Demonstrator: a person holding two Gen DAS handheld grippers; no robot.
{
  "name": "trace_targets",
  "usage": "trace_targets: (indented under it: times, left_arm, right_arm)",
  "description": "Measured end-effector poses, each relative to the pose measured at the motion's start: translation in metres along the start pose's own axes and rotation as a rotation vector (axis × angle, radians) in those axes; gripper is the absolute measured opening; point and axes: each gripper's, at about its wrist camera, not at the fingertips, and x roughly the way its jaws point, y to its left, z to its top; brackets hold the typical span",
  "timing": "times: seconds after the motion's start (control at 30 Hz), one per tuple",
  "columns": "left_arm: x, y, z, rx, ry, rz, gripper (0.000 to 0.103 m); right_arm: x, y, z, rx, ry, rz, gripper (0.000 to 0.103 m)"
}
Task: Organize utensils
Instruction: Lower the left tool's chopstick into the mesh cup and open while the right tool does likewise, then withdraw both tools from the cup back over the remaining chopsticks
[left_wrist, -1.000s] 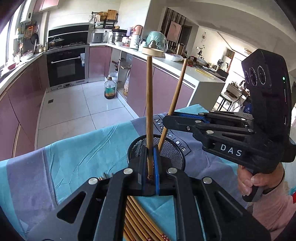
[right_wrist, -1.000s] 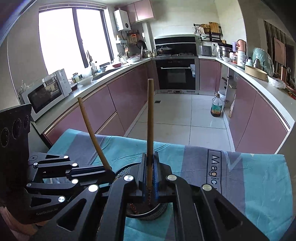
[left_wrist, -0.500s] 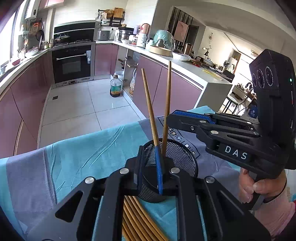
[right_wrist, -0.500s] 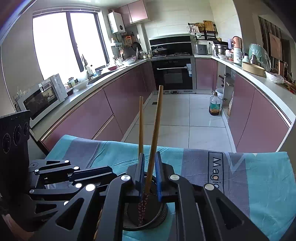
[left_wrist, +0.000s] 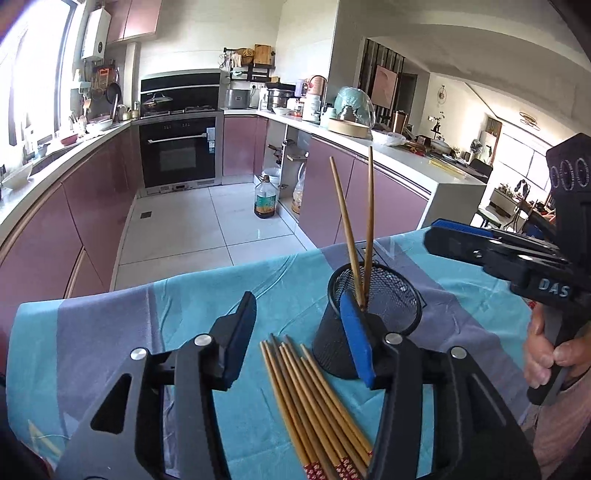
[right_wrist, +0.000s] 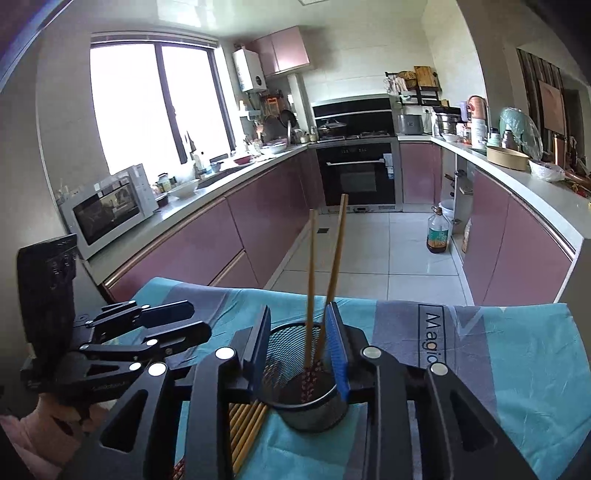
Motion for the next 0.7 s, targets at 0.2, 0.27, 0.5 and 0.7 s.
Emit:
trace_targets:
  times: [0.2, 0.27, 0.5, 0.7]
  left_arm:
    - [-0.009, 0.01, -0.044, 0.031, 0.059, 0.062, 0.053]
    - [-0.006, 0.013, -0.06, 0.037, 0.099, 0.073, 0.053]
    - [0.006, 0.025, -0.112, 0.023, 0.201, 0.074, 0.053]
    - [0.018, 0.021, -0.127, 0.0, 0.233, 0.059, 0.053]
  right_arm:
    - [0.001, 0.025, -0.042, -0.015, 0.087, 0.12, 0.036]
    - [0.014, 0.03, -0.062, -0.011, 0.15, 0.11, 0.036]
    - [0.048, 0.031, -0.104, 0.043, 0.288, 0.081, 0.036]
    - [0.056, 0.037, -0.115, 0.035, 0.317, 0.026, 0.036]
